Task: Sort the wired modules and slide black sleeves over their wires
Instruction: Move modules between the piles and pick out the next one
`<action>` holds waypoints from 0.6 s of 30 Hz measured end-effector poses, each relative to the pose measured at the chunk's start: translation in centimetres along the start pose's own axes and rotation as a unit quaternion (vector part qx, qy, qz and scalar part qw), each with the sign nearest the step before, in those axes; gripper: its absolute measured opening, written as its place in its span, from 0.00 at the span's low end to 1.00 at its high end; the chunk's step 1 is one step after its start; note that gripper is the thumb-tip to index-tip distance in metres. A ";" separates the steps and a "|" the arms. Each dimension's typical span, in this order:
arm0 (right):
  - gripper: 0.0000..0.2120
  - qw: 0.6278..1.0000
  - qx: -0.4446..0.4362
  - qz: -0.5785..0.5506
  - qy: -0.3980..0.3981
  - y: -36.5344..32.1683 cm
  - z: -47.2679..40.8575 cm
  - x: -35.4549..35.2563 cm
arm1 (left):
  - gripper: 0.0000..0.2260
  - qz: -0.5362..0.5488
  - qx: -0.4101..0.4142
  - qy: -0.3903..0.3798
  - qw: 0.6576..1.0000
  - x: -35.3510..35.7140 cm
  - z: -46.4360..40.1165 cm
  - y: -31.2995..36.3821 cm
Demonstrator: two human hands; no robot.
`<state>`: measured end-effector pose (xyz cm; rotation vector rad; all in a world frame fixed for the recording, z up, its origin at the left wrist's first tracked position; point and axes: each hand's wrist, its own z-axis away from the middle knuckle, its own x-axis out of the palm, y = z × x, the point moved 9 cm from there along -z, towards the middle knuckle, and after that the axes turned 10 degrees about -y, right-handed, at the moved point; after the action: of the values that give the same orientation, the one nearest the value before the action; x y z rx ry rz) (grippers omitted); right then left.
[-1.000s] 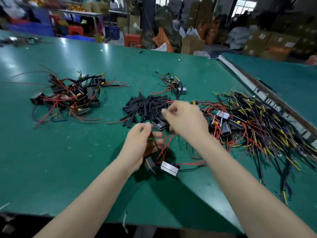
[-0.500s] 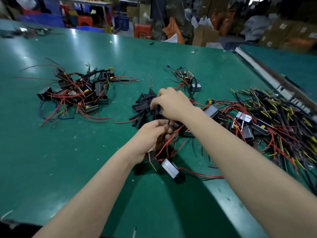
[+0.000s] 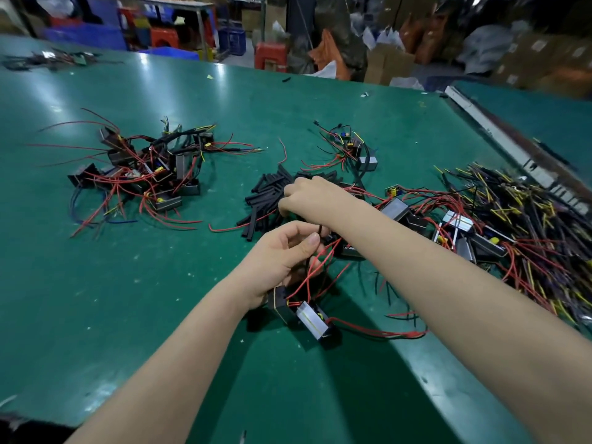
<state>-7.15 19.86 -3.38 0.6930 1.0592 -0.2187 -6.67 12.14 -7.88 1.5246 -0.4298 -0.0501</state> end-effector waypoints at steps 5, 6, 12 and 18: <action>0.14 0.999 0.015 0.027 0.024 0.3 0.1 0.2 | 0.10 0.005 -0.014 0.008 1.000 0.0 0.0 0.0; 0.13 0.999 0.019 0.021 0.035 0.5 0.3 0.1 | 0.10 0.008 -0.016 0.007 1.000 0.0 0.0 -0.1; 0.09 0.883 0.112 -0.396 0.226 6.9 5.3 -2.2 | 0.04 0.010 -0.022 0.036 0.999 0.0 0.3 0.2; 0.06 0.525 0.093 -0.741 0.408 7.7 12.8 0.3 | 0.06 -0.037 0.020 0.055 0.998 0.1 0.0 1.5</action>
<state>5.98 17.89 3.48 -0.2358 2.3935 -1.6478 -6.89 12.22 -6.43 1.5737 -0.2873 -0.0163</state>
